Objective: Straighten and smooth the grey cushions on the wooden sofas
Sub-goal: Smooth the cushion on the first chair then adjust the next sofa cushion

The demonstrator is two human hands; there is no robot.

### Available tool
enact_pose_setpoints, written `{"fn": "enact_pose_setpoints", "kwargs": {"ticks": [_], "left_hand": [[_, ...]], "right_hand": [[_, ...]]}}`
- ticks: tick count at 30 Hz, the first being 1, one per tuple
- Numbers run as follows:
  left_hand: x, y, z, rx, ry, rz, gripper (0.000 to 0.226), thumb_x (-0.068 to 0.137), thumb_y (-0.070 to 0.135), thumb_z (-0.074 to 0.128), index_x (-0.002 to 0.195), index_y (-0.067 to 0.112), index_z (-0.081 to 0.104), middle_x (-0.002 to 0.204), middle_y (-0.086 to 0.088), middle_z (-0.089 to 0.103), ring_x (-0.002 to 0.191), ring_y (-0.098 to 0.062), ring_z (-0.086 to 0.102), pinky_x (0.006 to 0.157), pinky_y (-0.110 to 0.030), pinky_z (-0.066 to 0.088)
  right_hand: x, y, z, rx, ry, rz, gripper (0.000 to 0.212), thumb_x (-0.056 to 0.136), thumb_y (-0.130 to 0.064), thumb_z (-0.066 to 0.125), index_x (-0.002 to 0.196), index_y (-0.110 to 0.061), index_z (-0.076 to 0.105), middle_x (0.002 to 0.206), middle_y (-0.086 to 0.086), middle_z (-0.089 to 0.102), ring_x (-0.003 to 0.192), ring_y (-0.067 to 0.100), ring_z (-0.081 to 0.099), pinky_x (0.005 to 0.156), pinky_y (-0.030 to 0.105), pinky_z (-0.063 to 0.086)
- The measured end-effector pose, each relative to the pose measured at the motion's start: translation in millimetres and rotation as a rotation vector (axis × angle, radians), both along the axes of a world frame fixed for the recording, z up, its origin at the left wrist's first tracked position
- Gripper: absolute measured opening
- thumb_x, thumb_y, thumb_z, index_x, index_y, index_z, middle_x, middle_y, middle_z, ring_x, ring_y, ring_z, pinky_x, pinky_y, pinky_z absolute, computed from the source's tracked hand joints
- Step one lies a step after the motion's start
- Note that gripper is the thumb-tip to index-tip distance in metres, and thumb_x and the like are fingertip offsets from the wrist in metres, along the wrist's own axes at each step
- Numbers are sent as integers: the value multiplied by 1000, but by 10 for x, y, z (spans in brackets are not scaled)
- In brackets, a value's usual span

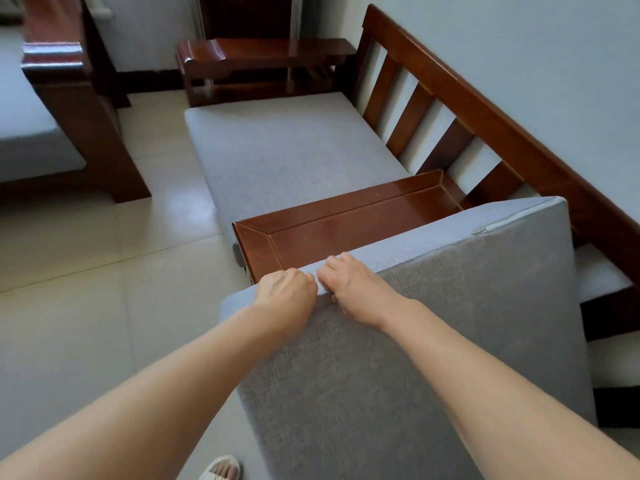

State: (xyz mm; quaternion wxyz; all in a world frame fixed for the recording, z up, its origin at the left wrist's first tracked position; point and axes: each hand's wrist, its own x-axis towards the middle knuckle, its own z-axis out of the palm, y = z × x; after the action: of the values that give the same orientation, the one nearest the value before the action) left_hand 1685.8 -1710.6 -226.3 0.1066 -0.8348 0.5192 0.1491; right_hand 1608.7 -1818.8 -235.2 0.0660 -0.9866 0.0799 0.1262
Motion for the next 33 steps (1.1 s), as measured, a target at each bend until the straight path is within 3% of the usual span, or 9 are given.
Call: {"fn": "enact_pose_setpoints", "kwargs": {"ticks": [6, 9, 10, 15, 19, 24, 28, 33], "left_hand": [[-97, 54, -9, -47, 65, 150, 20, 91, -1, 45, 107, 8, 54, 109, -9, 59, 103, -28, 59, 70, -29, 36], [36, 109, -79, -167, 138, 228, 4, 96, 17, 47, 93, 15, 49, 105, -5, 57, 99, -27, 56, 69, -31, 36], [117, 140, -126, -218, 169, 276, 12, 98, 26, 44, 92, 16, 47, 104, -4, 55, 99, -26, 55, 70, -31, 35], [598, 235, -541, -153, 284, 391, 36, 97, 45, 37, 119, 19, 48, 125, -4, 54, 116, -25, 48, 91, -38, 39], [898, 218, -915, 10, 368, 369, 44, 97, 49, 33, 128, 20, 46, 133, -3, 53, 123, -26, 47, 97, -42, 35], [1022, 207, -1189, 75, 629, 438, 48, 99, 48, 29, 124, 12, 50, 129, -12, 55, 116, -28, 51, 97, -36, 41], [925, 138, -1156, 65, 658, 449, 53, 102, 44, 19, 132, 8, 44, 136, -13, 49, 125, -30, 44, 105, -38, 33], [866, 131, -1178, 18, 625, 498, 50, 103, 39, 19, 130, 6, 45, 134, -15, 50, 124, -31, 43, 103, -38, 33]], "right_hand": [[9, 5, 93, -50, 98, 54, 28, 85, 10, 38, 92, -16, 30, 93, 6, 31, 90, 20, 28, 71, 30, 23], [86, -77, 80, 69, 114, -8, 13, 91, -5, 47, 92, -17, 41, 102, 7, 43, 100, 24, 40, 77, 33, 35], [132, -93, 77, 134, 98, -46, 6, 93, -12, 47, 96, -17, 47, 108, 6, 46, 105, 24, 42, 83, 34, 38], [627, -46, -186, 186, 129, -120, 29, 98, -23, 41, 125, -16, 47, 128, 4, 44, 121, 23, 40, 99, 38, 36], [1006, -94, -530, 155, 334, -120, 42, 98, -28, 42, 139, -20, 40, 142, 4, 38, 131, 24, 34, 107, 42, 31], [1164, -87, -811, 139, 571, -133, 47, 97, -47, 35, 135, -23, 48, 139, 5, 47, 127, 28, 43, 104, 44, 34], [1161, -65, -827, 137, 608, -170, 64, 91, -64, 26, 134, -22, 51, 137, 5, 49, 126, 27, 43, 104, 43, 31], [1161, -37, -792, 133, 602, -180, 55, 97, -54, 26, 129, -18, 51, 134, 7, 51, 123, 28, 45, 98, 43, 33]]}}
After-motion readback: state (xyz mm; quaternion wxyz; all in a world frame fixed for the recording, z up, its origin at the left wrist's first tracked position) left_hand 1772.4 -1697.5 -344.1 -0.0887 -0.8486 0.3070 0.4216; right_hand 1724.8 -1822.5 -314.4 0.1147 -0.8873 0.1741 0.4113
